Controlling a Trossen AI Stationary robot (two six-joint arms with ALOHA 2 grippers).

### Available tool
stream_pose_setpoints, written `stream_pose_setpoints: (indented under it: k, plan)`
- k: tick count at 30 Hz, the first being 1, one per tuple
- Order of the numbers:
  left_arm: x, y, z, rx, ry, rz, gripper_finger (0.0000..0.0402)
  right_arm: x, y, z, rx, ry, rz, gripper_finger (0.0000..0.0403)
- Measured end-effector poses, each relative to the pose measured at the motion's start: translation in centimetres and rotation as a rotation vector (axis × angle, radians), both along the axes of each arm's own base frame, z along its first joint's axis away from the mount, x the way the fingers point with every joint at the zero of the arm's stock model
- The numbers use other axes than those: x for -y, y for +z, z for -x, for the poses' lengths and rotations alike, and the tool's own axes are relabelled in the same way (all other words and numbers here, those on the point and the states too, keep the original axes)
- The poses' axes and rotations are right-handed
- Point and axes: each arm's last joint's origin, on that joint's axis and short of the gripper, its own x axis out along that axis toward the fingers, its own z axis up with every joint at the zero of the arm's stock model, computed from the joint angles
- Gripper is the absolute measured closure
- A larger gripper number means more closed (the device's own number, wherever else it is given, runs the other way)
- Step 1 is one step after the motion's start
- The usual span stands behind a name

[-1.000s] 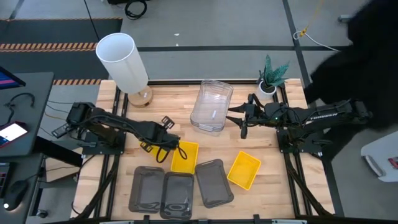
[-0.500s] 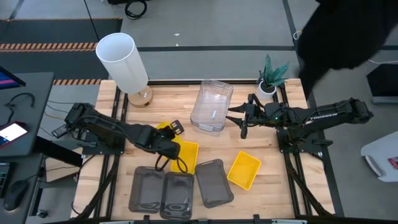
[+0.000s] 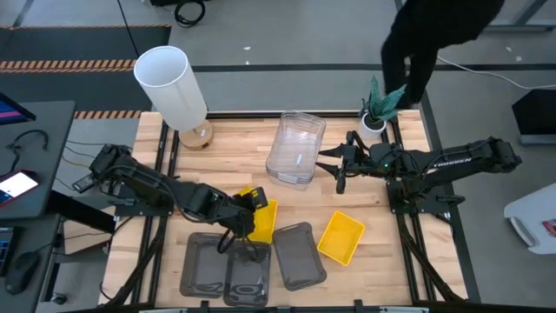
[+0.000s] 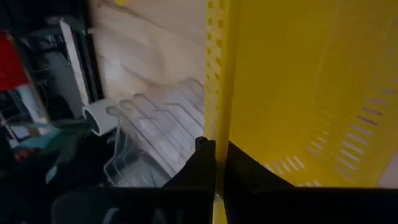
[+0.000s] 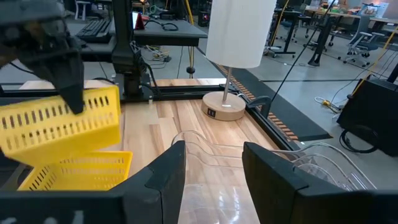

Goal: Stack baskets by color
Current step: Stack the left yellow bin into the middle yellow bin

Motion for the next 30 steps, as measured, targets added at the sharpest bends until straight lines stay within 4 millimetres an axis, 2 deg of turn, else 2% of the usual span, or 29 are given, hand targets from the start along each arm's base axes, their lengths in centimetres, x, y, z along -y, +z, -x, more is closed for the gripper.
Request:
stream_pose_setpoints:
  k: [7, 11, 21, 30]
  plan:
    - [-0.9, -2.1, 0.0, -0.059, -0.026, -0.038, 0.0391, 0.0, 0.0, 0.0, 0.0, 0.0, 0.0, 0.0239]
    - [-1.3, -2.2, -0.2, -0.099, -0.088, 0.042, 0.0391, 0.0, 0.0, 0.0, 0.001, 0.0, 0.0, 0.0239]
    - [-4.5, -2.4, -1.0, -0.159, -0.107, 0.116, 0.0391, 0.0, 0.0, 0.0, 0.004, 0.0, 0.0, 0.0239]
    - [-7.1, -2.6, -1.3, -0.166, -0.021, 0.107, 0.0391, 0.0, 0.0, 0.0, 0.003, 0.0, 0.0, 0.0239]
